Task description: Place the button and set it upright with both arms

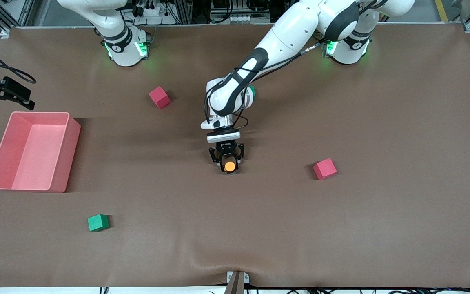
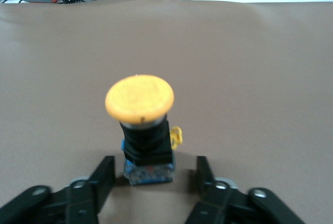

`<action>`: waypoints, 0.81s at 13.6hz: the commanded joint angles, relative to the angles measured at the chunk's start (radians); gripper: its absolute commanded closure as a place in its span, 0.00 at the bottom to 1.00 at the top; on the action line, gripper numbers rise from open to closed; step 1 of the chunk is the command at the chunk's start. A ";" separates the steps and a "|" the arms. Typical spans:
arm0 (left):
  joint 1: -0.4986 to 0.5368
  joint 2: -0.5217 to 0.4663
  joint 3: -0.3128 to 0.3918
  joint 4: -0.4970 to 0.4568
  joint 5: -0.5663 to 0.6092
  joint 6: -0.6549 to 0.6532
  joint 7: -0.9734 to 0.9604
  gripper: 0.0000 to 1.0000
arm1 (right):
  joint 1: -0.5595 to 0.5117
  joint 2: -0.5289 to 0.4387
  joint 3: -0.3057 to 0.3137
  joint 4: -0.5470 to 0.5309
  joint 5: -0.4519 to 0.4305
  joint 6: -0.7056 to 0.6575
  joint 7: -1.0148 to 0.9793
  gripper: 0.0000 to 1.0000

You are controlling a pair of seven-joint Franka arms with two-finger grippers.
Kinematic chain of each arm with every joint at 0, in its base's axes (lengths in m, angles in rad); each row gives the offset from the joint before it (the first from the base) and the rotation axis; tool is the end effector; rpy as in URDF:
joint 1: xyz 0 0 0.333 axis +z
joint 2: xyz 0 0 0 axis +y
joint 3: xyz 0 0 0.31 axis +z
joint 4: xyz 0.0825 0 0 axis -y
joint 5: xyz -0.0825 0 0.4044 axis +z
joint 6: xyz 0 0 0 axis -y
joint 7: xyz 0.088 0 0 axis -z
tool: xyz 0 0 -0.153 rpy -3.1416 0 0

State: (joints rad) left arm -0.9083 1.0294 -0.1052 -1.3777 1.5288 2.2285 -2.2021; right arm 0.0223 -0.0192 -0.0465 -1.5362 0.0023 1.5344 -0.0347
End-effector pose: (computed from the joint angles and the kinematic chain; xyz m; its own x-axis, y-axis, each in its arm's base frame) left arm 0.4621 -0.5902 0.0511 0.5427 0.0462 0.8387 0.1161 -0.9930 -0.0205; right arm 0.5664 -0.0136 0.5972 0.9998 0.0106 0.0175 0.0106 -0.9999 -0.0026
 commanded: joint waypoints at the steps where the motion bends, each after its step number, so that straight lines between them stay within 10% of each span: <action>1: 0.012 0.055 -0.031 0.074 0.060 0.025 -0.076 0.00 | -0.019 0.008 0.014 0.021 -0.013 -0.016 -0.014 0.00; 11: 0.012 -0.130 -0.155 0.072 -0.493 -0.100 0.129 0.00 | -0.019 0.010 0.013 0.018 -0.013 -0.016 -0.010 0.00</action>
State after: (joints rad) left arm -0.9100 0.9501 -0.2257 -1.2972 1.1477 2.1961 -2.1527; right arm 0.0220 -0.0170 -0.0474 -1.5361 0.0023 1.5330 -0.0347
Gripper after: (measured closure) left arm 0.000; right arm 0.000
